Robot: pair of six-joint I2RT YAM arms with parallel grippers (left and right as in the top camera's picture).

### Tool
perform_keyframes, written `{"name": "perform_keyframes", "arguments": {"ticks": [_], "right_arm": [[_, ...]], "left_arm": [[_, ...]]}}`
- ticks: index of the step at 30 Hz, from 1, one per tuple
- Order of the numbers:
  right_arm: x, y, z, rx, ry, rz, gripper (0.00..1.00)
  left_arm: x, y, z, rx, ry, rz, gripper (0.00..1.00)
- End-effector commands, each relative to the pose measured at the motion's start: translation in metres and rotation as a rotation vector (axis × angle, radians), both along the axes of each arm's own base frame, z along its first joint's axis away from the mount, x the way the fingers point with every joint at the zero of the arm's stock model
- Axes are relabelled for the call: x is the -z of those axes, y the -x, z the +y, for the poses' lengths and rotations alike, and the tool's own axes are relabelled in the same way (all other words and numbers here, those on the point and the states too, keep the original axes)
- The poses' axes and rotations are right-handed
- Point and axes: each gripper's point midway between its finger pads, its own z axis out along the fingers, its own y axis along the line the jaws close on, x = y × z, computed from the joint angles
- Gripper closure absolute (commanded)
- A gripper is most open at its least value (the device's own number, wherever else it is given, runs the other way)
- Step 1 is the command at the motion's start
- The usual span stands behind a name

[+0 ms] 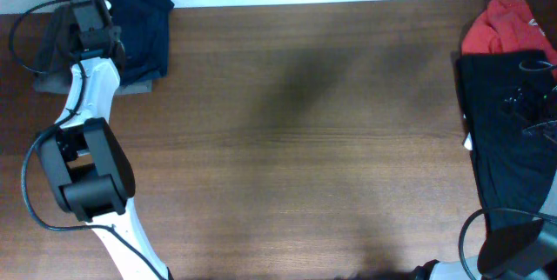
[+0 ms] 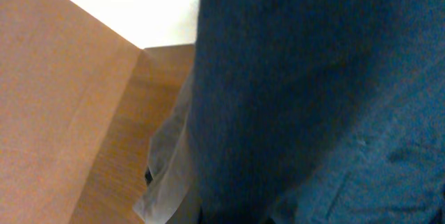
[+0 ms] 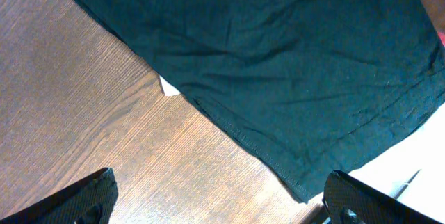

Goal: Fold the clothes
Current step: 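Lower the trousers onto the grey garment and adjust them with the left gripper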

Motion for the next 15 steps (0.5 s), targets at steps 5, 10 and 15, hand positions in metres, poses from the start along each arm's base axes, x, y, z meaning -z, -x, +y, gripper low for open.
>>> {"name": "perform_keyframes", "arguments": {"ticks": [5, 10, 15], "right_arm": [[0.0, 0.002, -0.001, 0.006, 0.005, 0.003, 0.02], [0.0, 0.002, -0.001, 0.006, 0.005, 0.003, 0.02], [0.0, 0.002, -0.001, 0.006, 0.005, 0.003, 0.02]], "left_arm": [[-0.005, -0.002, 0.037, -0.011, 0.035, -0.061, 0.67], [0.003, 0.012, 0.059, -0.054, 0.044, -0.025, 0.56], [0.009, 0.013, 0.052, -0.107, 0.144, -0.071, 0.64]]}}
